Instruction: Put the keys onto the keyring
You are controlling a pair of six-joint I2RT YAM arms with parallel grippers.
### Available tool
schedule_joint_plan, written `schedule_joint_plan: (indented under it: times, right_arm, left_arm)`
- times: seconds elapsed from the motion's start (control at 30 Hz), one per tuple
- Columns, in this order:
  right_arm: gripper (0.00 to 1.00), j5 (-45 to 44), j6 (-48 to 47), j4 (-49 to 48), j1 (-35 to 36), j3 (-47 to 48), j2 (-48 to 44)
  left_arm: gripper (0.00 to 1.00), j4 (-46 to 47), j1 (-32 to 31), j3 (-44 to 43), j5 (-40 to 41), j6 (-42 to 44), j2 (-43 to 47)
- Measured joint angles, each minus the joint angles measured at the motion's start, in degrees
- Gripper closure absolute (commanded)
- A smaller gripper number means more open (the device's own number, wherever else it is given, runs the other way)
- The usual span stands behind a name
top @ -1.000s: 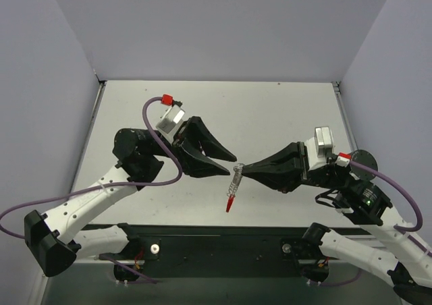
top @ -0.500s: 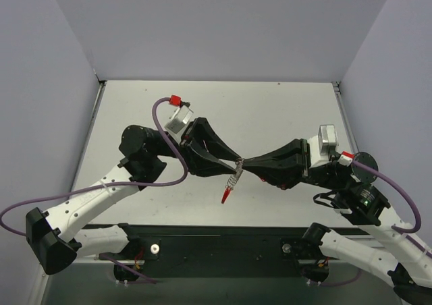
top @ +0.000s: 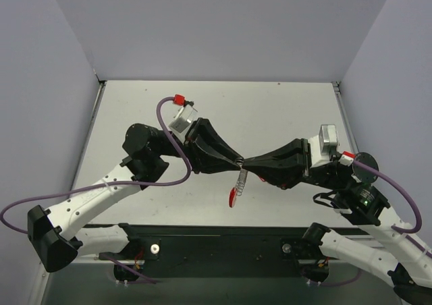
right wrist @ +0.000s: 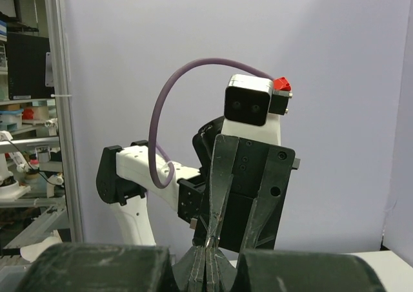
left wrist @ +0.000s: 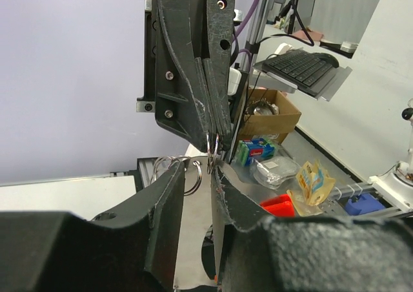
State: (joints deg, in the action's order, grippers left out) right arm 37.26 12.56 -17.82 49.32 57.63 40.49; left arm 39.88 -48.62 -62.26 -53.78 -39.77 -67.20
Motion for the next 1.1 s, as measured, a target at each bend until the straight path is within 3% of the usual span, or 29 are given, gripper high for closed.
schedule_joint_plan:
  times: [0.2,0.37,0.6,0.67,0.7,0.8,0.83,0.93,1.1]
  right_arm:
    - [1.00,0.0,0.4,-0.7,0.0,-0.4,0.0]
    - [1.00,-0.5,1.5,-1.9,0.0,-2.3,-0.6]
    - [0.98,-1.2,2.3,-2.3,0.0,-2.9,-1.3]
    - [0.86,-2.0,2.4,-2.0,0.0,-2.9,-1.4]
    - [0.71,-2.6,2.3,-1.6,0.0,-2.9,-1.5]
    - [0.39,-5.3,2.5,0.8,0.2,-2.5,-2.2]
    - [0.32,-6.9,2.4,2.2,0.2,-2.2,-2.6]
    - [0.20,-12.4,2.1,6.1,0.2,-1.8,-4.1]
    - [0.15,-25.6,2.6,14.8,0.2,-1.7,-6.6]
  left_arm:
    - [0.70,-0.3,-0.2,-0.6,0.1,0.0,-0.2]
    - [1.00,-0.5,-0.2,-0.7,0.0,0.2,-0.2]
    - [1.00,-1.2,-0.3,-0.9,0.1,0.4,-0.2]
    - [1.00,-2.6,-0.3,-1.2,0.5,1.4,-0.1]
    - [1.00,-3.8,-0.3,-1.5,0.8,2.2,0.0]
    - [1.00,-9.9,-0.3,-2.5,2.7,6.2,0.8]
    - [1.00,-12.6,-0.3,-2.9,3.5,7.8,1.1]
    - [1.00,-21.5,-0.4,-4.4,5.9,13.2,2.5]
    - [1.00,-37.1,-0.4,-7.0,12.4,22.7,4.6]
